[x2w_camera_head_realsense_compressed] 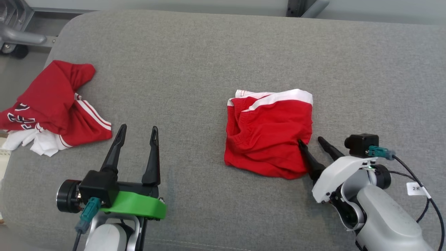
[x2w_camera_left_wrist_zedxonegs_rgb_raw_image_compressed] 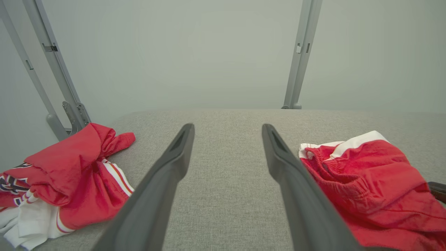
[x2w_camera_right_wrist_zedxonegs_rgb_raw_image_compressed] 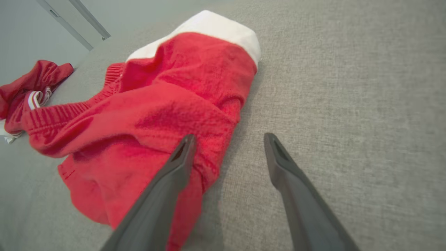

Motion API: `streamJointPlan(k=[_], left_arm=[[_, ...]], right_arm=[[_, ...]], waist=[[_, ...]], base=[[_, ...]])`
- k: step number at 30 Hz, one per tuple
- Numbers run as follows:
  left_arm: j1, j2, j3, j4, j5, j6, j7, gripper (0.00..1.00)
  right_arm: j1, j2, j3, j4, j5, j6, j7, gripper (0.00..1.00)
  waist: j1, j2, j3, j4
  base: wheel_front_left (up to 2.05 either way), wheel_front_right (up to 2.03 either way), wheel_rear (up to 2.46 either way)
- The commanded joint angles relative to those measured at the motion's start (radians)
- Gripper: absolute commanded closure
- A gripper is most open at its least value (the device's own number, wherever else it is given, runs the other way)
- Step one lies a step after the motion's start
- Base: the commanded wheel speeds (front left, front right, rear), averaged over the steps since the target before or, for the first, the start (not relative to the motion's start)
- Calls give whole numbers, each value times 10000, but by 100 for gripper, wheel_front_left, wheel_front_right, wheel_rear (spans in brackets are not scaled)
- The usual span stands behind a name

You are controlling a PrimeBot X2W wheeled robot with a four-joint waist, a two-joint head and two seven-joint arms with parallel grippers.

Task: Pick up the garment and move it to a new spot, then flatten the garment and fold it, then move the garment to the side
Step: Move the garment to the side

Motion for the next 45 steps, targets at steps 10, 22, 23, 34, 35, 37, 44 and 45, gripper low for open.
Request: streamJointPlan(k=[10,22,23,34,35,37,44,45], left_arm=[[-320,1,-39,283,-39,20,-229,0],[-564,50,-166,-20,46,51,-297,0],[-603,59,-190,-73,65,54,-266,0],[-1224,538,-167,-1047,421,157,321,0],[-1305,590,-173,-1140,461,158,397,0],[-1488,706,-201,-1338,528,124,584,0],[-1939,1021,-293,-1976,799,83,1171,0],[-1998,1065,-310,-2066,831,63,1246,0]], right_arm=[[-527,-317,2030,549,1921,0,1338,100],[-1332,-1595,3824,-45,2055,-8,666,100],[-1413,-1687,3981,-124,2101,-8,633,100],[-3294,-2677,5999,-198,2289,-8,-146,100],[-3494,-2822,6176,-131,2303,-8,-310,100],[-3841,-3192,6490,82,2396,-8,-595,100],[-4918,-4567,7360,968,2672,-8,-1575,100],[-5031,-4746,7393,1137,2752,-8,-1658,100]], waist=[[-1,0,249,223],[-1,0,309,-827],[-1,0,364,-1009],[-1,0,1576,-3485],[-1,0,1704,-3684],[-1,0,1951,-4037],[-1,0,2678,-4990],[-1,0,2772,-5073]], base=[[0,0,0],[0,0,0],[0,0,0],[0,0,0],[0,0,0],[0,0,0],[0,0,0],[0,0,0]])
